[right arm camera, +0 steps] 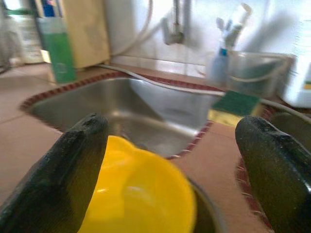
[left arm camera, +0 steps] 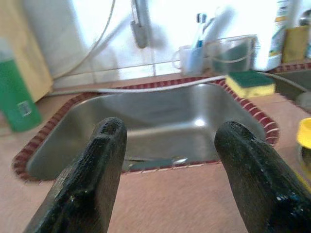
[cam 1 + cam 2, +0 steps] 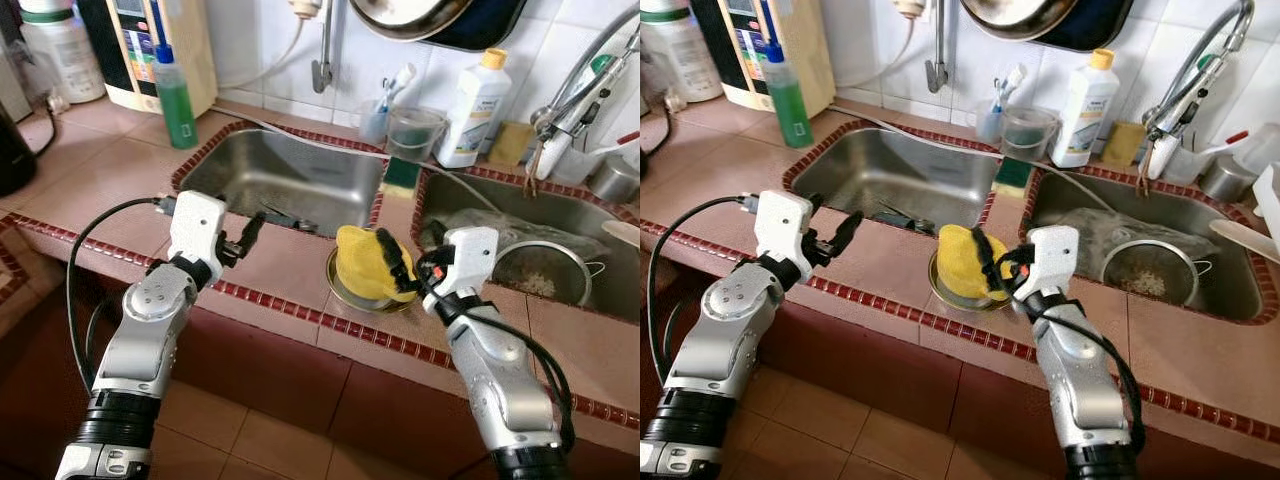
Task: Kitchen organization
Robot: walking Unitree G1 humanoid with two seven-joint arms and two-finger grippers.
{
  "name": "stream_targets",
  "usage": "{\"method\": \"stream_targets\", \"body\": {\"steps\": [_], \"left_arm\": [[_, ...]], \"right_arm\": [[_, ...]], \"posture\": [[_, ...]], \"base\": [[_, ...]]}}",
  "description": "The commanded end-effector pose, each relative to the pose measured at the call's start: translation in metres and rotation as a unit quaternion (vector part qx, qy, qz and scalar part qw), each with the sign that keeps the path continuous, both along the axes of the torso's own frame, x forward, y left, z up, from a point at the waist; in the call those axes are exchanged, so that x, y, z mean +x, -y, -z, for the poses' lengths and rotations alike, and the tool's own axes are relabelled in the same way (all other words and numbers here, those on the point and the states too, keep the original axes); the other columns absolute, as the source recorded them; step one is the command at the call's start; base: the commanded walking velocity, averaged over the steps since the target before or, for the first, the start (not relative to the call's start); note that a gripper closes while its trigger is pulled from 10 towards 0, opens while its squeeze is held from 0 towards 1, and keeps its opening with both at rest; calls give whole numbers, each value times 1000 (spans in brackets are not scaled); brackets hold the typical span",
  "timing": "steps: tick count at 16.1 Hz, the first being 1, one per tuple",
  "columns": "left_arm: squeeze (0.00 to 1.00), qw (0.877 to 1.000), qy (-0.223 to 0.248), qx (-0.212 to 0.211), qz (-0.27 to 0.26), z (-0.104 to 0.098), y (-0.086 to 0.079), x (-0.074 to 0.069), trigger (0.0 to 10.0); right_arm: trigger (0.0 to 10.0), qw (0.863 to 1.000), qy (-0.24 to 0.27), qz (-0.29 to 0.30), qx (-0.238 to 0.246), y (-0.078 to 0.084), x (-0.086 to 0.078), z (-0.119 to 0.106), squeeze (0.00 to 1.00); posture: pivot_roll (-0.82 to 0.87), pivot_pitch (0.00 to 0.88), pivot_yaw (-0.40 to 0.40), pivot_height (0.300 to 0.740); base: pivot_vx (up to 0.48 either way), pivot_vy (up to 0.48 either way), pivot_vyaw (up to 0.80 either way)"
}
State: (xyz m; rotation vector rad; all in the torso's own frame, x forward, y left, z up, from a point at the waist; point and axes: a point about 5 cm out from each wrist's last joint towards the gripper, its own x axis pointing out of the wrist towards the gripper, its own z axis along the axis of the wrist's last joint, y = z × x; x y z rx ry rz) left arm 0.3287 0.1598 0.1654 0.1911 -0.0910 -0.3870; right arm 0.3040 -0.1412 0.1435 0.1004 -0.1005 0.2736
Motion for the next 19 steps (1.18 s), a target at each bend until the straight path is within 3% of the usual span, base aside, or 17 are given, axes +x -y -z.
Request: {"method": "stream_targets", "body": {"steps": [1, 5, 7, 11, 19], "left_arm": [[0, 999, 15, 22, 21, -6, 7, -3, 10000], [0, 994, 17, 39, 99, -13, 29, -13, 10000], [0, 986, 11, 38, 165, -19, 42, -24, 10000], [0, 970, -2, 55, 239, -23, 53, -45, 10000], [0, 963, -4, 61, 263, -32, 60, -54, 10000]], "right_arm": [[10000, 1000, -12, 24, 3, 6, 5, -1, 0], [10000, 1000, -14, 19, -20, 7, 19, -5, 0], [10000, 999, -42, -2, -17, 8, 27, -5, 0], [10000, 996, -88, -28, -18, 10, 33, 0, 0], [10000, 981, -167, -102, -19, 9, 30, 4, 0]], "posture": [[-35, 0, -39, 740], [-39, 0, -36, 740], [-36, 0, -39, 740], [-25, 0, -49, 740], [-26, 0, -64, 740]], "base": [[0, 0, 0], [0, 0, 0], [0, 0, 0], [0, 0, 0], [0, 0, 0]]}}
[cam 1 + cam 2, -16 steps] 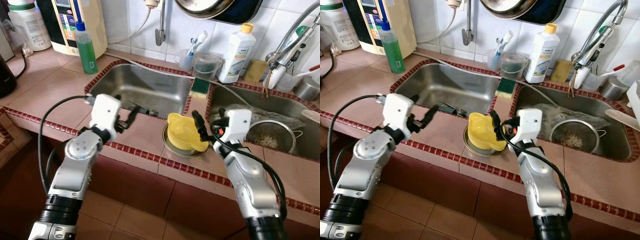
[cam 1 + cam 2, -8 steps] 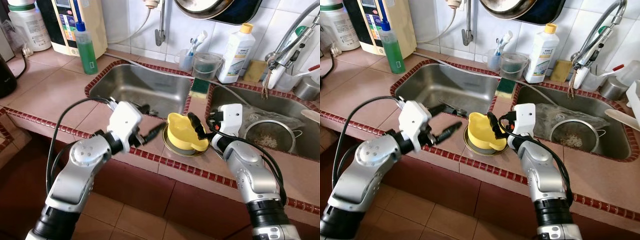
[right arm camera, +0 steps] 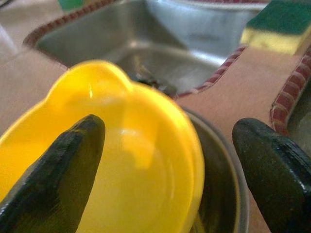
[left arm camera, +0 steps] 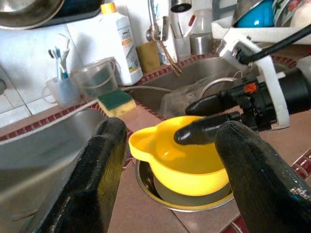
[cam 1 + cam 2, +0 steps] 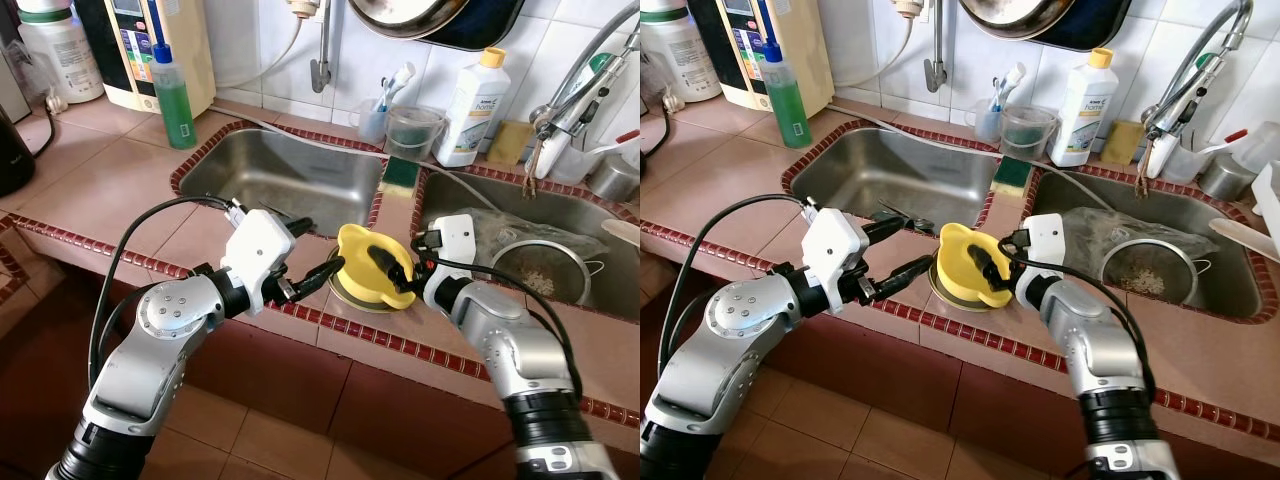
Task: Kitchen organization
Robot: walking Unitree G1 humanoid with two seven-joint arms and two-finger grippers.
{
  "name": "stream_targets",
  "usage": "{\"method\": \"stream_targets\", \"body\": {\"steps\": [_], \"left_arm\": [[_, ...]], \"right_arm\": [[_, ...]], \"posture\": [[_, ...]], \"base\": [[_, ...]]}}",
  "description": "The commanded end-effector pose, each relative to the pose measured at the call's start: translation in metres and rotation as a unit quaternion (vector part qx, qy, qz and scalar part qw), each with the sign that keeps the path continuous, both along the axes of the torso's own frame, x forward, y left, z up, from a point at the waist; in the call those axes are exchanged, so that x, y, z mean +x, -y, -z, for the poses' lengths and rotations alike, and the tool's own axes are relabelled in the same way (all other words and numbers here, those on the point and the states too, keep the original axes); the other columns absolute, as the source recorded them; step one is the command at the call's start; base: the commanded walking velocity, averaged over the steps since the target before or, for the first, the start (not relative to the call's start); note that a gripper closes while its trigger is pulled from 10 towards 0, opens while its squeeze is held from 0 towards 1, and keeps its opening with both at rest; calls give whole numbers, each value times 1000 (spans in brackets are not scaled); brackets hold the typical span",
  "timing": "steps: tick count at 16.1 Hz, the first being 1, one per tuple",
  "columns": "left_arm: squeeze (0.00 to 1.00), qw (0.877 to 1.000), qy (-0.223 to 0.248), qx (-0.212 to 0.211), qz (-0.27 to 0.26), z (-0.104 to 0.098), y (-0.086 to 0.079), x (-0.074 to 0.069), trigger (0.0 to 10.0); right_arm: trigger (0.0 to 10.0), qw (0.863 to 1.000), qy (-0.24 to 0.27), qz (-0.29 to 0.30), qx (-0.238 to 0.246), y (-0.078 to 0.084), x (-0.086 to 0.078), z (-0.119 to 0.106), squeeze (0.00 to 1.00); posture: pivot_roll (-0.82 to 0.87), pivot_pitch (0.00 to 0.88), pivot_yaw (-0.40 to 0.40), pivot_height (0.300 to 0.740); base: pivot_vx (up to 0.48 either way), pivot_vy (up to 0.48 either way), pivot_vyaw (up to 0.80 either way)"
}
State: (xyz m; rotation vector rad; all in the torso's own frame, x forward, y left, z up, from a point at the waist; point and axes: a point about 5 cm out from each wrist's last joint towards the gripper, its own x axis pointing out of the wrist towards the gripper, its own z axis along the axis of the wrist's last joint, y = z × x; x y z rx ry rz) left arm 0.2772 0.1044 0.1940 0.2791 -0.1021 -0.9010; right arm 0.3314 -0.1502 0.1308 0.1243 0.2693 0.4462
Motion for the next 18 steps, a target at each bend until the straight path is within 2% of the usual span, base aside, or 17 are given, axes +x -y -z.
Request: {"method": "stream_targets", "body": {"steps": [1, 3, 4, 5, 7, 10, 18], "left_arm": [[0, 1000, 7, 7, 20, -3, 7, -5, 10000], [0, 999, 1, 9, 32, -1, 9, -8, 10000], [0, 999, 3, 17, 34, 0, 9, -9, 10000], [0, 999, 3, 17, 34, 0, 9, -9, 10000], [0, 999, -2, 13, 33, 0, 10, -10, 10000], [0, 999, -2, 14, 35, 0, 11, -11, 10000], [0, 999, -1, 14, 36, -1, 11, -11, 10000]], "right_arm": [[10000, 1000, 5, -8, 0, 1, 2, -8, 0], [10000, 1000, 1, -14, -5, 3, 3, -9, 0], [8510, 1000, -2, -22, -3, 4, 4, -11, 0], [8510, 1000, -2, -22, -3, 4, 4, -11, 0], [0, 1000, -10, -18, 8, 8, 6, -13, 0], [0, 999, -27, -20, 37, 9, 7, -14, 0], [0, 994, -93, -17, 48, 13, 6, 1, 0]], "posture": [[-26, 0, -68, 740], [-25, 0, -71, 740], [-25, 0, -72, 740], [-25, 0, -72, 740], [-24, 0, -73, 740], [-23, 0, -72, 740], [-16, 0, -77, 740]], "base": [[0, 0, 0], [0, 0, 0], [0, 0, 0], [0, 0, 0], [0, 0, 0], [0, 0, 0], [0, 0, 0]]}}
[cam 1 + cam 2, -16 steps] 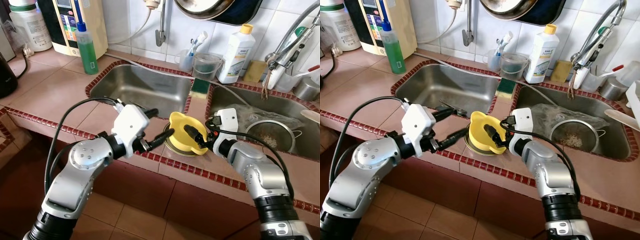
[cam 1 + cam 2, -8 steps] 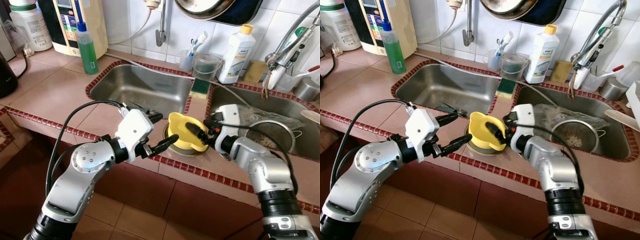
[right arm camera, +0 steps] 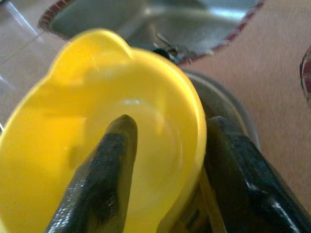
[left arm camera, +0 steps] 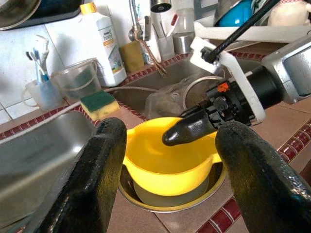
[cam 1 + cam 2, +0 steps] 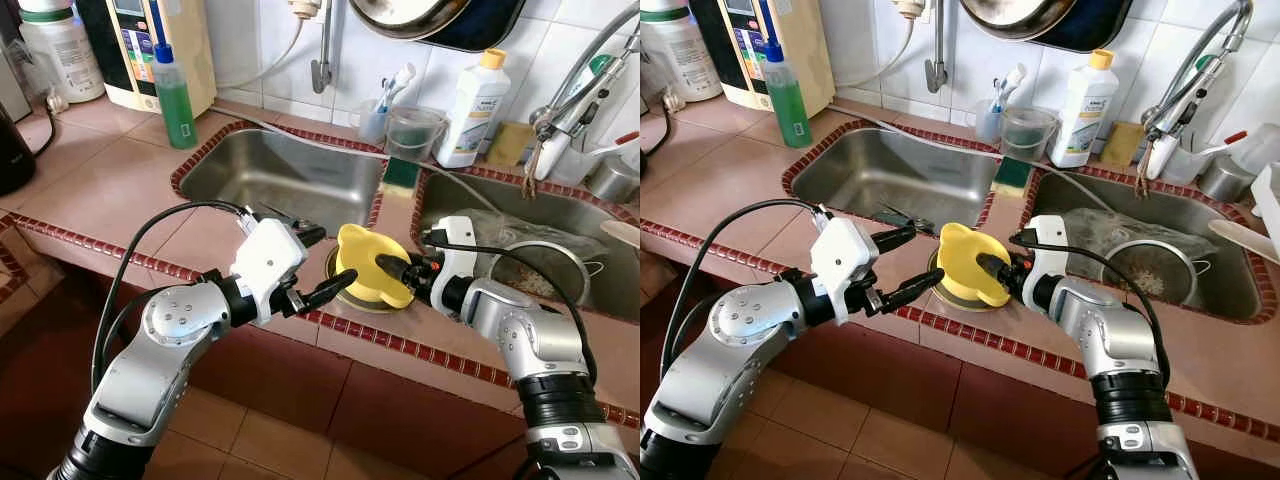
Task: Kitchen organization
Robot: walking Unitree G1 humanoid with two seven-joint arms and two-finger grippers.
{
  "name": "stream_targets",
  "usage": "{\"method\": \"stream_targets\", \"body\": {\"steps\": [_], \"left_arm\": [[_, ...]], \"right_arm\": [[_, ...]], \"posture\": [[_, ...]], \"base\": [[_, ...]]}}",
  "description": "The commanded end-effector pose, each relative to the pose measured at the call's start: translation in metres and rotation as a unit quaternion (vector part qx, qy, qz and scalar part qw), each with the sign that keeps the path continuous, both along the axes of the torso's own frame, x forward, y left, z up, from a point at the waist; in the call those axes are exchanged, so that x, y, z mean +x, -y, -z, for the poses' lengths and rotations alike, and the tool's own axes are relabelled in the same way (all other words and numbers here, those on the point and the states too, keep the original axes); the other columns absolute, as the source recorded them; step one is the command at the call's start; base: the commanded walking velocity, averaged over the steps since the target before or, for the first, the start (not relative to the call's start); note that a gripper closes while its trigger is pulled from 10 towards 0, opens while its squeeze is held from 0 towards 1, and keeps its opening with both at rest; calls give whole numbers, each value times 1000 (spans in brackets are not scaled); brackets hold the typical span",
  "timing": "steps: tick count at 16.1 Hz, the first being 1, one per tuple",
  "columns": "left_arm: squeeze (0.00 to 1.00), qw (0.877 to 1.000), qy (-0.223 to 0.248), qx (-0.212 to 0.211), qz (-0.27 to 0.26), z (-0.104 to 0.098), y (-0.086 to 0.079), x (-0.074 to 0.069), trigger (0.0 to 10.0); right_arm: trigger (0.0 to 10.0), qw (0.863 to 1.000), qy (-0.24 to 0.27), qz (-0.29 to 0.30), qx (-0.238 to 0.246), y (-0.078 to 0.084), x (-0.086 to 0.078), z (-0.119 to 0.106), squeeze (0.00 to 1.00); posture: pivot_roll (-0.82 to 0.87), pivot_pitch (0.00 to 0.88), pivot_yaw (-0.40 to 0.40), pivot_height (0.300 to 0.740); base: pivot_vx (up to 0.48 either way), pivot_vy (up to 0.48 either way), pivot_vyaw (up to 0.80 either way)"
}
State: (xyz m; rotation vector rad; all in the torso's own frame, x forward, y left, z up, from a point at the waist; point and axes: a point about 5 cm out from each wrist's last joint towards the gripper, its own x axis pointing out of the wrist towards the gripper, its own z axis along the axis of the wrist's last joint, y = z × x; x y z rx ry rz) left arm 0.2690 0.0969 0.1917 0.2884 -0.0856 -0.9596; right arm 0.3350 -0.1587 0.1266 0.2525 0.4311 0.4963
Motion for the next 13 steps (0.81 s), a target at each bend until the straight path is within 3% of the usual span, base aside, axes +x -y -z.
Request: {"method": "stream_targets", "body": {"steps": [1, 13], "left_arm": [[0, 1000, 8, 3, 8, -4, 3, -3, 10000], [0, 1000, 7, 0, 5, -5, 3, -2, 10000]], "right_arm": [[0, 1000, -6, 7, -2, 5, 2, -2, 0], [0, 1000, -7, 22, 9, 8, 4, -2, 0]], "posture": [[-15, 0, -76, 740], [-16, 0, -74, 740]], "base": [[0, 0, 0], [0, 0, 0]]}}
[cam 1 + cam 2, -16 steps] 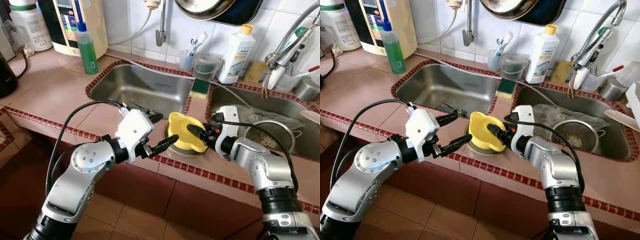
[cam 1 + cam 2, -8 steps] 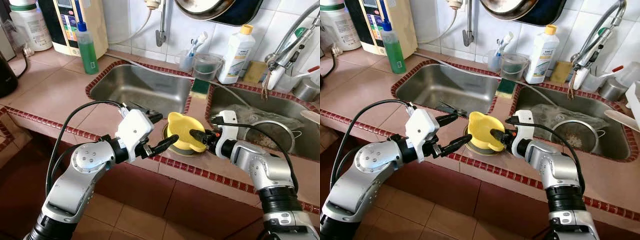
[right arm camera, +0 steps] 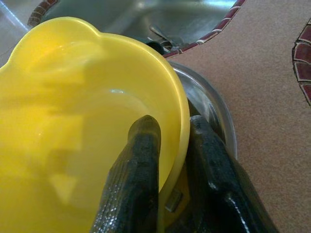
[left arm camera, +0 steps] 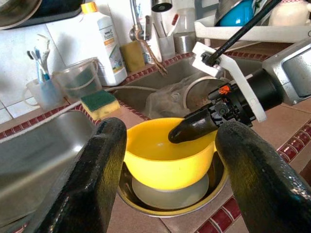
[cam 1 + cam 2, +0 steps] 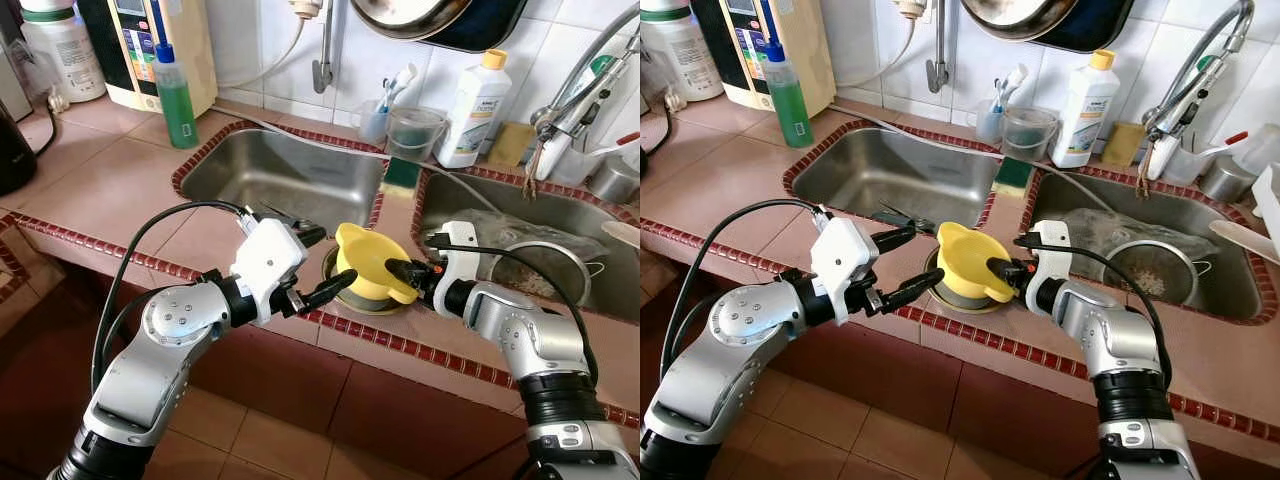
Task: Kitchen organization
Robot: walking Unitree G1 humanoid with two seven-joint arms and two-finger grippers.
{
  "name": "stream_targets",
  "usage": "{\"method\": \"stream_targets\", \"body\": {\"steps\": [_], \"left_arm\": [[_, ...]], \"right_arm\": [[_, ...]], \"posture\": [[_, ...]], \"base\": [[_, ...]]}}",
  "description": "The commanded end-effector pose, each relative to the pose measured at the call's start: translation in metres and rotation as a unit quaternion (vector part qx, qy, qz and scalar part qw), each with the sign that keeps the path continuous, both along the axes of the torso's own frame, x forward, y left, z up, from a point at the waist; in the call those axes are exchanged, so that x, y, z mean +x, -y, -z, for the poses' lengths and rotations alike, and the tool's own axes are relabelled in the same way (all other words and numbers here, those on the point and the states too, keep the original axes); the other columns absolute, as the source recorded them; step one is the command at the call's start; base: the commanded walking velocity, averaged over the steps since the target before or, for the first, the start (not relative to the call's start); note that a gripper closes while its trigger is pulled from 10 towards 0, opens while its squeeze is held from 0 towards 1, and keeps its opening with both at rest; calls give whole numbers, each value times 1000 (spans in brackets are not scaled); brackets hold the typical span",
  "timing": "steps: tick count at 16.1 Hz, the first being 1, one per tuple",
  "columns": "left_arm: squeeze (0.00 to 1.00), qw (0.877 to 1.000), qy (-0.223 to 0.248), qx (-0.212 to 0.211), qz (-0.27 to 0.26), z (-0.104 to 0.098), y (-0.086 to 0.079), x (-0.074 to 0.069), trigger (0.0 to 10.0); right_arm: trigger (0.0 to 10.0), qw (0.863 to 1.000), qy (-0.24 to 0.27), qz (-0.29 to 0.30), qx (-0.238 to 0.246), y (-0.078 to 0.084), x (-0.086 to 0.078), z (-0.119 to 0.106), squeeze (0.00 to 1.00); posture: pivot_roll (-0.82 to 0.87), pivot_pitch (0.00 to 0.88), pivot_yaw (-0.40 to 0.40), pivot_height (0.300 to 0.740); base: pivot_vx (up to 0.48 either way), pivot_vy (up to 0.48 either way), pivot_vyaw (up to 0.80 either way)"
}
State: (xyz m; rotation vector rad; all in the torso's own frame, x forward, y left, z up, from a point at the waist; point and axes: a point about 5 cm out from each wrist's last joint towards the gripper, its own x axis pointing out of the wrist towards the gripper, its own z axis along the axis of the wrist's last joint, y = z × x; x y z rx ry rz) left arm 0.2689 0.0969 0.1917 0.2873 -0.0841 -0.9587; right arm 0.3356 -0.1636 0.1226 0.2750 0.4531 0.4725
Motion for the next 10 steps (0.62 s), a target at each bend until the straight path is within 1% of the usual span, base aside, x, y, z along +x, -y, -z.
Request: {"method": "stream_targets", "body": {"steps": [1, 3, 4, 5, 7, 10], "left_arm": [[0, 1000, 8, 0, 5, -5, 3, -2, 10000], [0, 1000, 9, -1, 3, -5, 3, -1, 10000], [0, 1000, 9, 0, 3, -5, 3, -1, 10000], [0, 1000, 9, 0, 2, -6, 2, -1, 10000], [0, 1000, 10, 0, 0, -6, 1, 0, 10000], [0, 1000, 10, -3, -3, -7, 1, 1, 10000]], "right_arm": [[0, 1000, 9, 13, 8, 3, 4, -7, 0], [0, 999, 27, 19, 22, 3, 7, -12, 0], [0, 998, 37, 21, 37, 2, 8, -16, 0], [0, 996, 61, 18, 66, 0, 9, -27, 0], [0, 992, 86, 16, 90, -2, 11, -37, 0], [0, 989, 105, 21, 101, -2, 13, -43, 0]], "posture": [[-15, 0, -75, 740], [-15, 0, -75, 740], [-15, 0, -75, 740], [-13, 0, -73, 740], [-13, 0, -74, 740], [-12, 0, -74, 740]], "base": [[0, 0, 0], [0, 0, 0], [0, 0, 0], [0, 0, 0], [0, 0, 0], [0, 0, 0]]}}
